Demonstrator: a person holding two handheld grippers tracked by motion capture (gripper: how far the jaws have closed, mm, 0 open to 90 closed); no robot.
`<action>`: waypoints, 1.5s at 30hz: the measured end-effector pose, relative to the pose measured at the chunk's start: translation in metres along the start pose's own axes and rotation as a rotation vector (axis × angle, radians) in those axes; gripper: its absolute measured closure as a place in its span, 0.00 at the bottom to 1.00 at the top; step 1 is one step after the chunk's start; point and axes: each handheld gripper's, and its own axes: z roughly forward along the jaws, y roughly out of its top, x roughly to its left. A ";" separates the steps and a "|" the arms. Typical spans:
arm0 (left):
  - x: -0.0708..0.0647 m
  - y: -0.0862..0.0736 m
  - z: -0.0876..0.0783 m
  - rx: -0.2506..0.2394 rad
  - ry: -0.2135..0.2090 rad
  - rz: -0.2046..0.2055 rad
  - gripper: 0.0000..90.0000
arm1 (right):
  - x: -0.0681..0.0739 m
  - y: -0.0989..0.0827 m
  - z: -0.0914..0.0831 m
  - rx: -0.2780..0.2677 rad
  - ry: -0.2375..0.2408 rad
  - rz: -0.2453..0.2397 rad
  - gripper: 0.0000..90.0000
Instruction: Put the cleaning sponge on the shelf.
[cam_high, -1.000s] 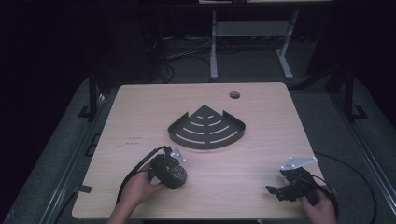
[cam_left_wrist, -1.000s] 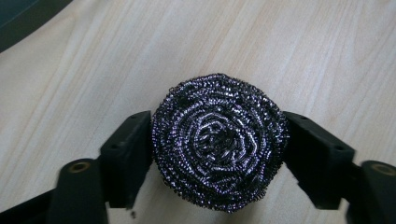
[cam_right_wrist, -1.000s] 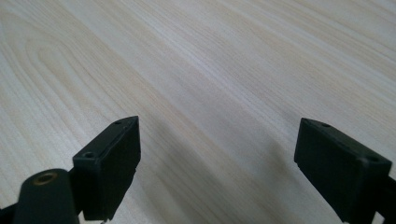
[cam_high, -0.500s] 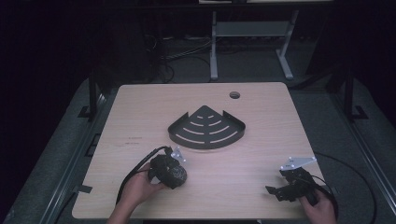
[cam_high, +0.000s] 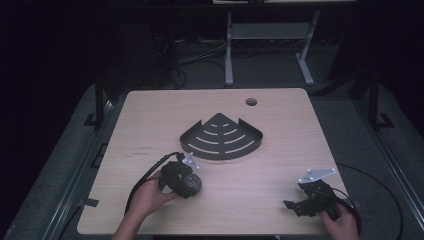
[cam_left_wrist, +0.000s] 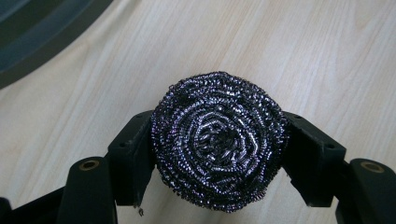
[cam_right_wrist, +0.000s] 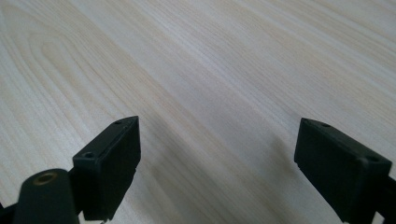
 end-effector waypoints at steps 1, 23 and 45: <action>0.000 0.000 0.000 0.000 0.000 0.000 0.35 | 0.000 0.000 0.000 0.000 0.000 0.000 0.16; 0.009 0.021 -0.012 -0.016 -0.007 0.000 0.35 | -0.002 -0.001 0.000 -0.001 0.006 0.016 0.16; 0.019 0.042 -0.014 -0.010 -0.020 0.009 0.35 | -0.004 -0.002 0.000 -0.001 0.004 0.016 0.16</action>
